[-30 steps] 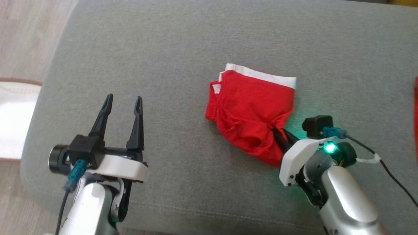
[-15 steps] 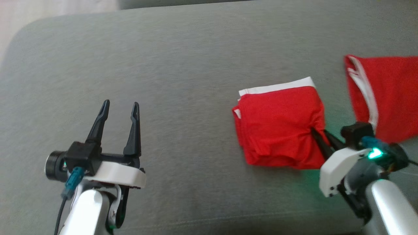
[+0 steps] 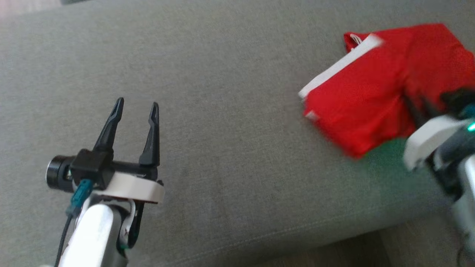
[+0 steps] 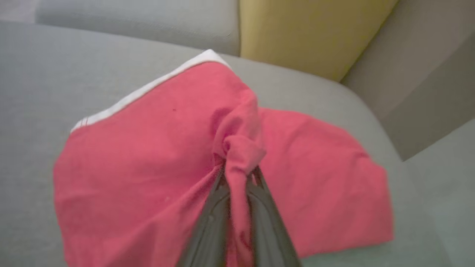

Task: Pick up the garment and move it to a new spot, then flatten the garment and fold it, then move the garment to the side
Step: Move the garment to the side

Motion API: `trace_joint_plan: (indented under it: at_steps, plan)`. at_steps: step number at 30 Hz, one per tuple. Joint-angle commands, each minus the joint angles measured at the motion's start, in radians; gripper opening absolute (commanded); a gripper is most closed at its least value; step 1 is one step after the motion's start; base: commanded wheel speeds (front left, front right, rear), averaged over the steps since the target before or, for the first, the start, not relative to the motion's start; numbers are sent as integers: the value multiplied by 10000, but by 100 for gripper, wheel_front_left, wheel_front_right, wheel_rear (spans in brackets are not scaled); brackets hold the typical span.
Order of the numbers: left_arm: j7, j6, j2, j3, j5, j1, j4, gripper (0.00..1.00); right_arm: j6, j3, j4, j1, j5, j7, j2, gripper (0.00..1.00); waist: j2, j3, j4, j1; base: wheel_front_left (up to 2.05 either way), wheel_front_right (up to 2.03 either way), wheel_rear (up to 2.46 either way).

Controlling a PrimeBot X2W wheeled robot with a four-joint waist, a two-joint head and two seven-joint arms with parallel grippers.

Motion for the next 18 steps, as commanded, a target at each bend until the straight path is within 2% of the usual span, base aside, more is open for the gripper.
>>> trace_joint_plan:
  at_steps: [1,5,13,18]
  plan:
    - [48,-38,212,248,122,-526,-384,100,39,-173,-49,-537,83,-257,-385,0,0,367,-249,-1,0,0,0]
    - [132,-126,281,113,220,-841,-481,100,39,-1025,786,-1348,75,-547,-502,0,0,804,-392,-1,0,0,0]
    - [262,-369,373,-184,366,-1513,-591,100,39,-2576,2291,-2345,332,-1221,-129,0,0,1643,-541,-1,0,0,0]
    - [321,-500,393,-368,451,-1848,-656,100,39,-3186,3089,-2809,441,-1532,36,0,0,2096,-553,-1,0,0,0]
